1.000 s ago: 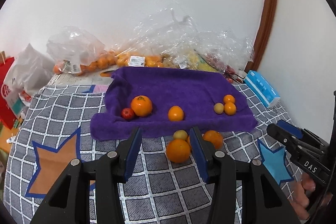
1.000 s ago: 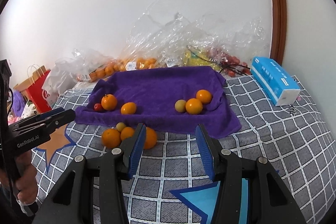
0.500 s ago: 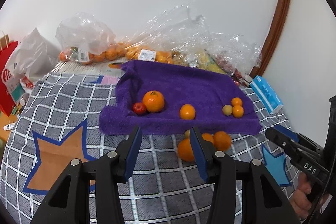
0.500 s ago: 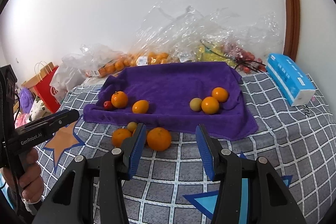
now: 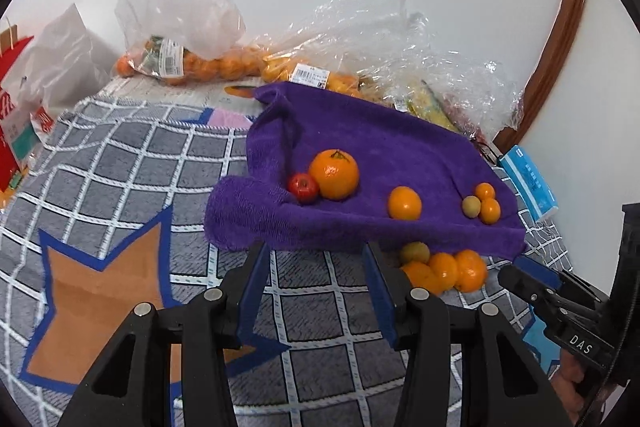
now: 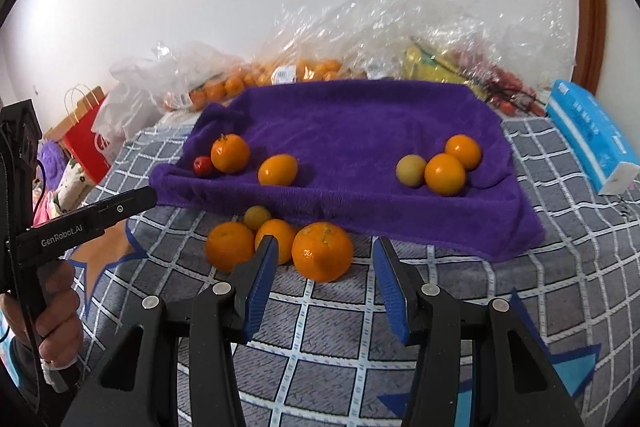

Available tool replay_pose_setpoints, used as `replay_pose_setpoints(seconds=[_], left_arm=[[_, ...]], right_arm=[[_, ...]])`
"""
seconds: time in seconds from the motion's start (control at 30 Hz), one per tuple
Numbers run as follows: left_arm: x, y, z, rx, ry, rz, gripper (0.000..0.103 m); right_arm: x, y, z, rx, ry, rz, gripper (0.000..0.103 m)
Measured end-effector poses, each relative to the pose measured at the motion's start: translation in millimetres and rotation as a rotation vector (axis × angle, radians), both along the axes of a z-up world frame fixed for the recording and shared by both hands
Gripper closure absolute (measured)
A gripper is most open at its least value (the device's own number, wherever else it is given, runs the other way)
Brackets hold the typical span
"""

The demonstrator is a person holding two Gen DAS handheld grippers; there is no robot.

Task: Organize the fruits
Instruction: 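Reach the right tool to a large tangerine on the bed and close on it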

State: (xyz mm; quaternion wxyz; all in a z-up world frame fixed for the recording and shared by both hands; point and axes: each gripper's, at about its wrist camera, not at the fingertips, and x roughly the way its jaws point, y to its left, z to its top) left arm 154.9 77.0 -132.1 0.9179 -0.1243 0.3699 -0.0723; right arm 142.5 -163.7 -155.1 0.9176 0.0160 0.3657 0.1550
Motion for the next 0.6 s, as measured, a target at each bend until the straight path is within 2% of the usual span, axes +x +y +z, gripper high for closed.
replay_pose_setpoints(seconds=[0.1,0.23,0.4,0.6], left_arm=[[3,3,-10,-0.03,0.044,0.017,0.055],[2,3,-10,-0.046,0.022,0.006,0.054],[6,4,-17,-0.077,0.061,-0.01,0.054],[8,1,-21,-0.093,0.08,-0.033,0.054]], right_arm=[[6,4,-6,-0.011,0.013,0.017,0.053],[19,9,-16,-0.029,0.041,0.024,0.053],[25,13,-27,-0.059,0.037,0.008,0.053],[27,15,-30,-0.071,0.036,0.026,0.061]])
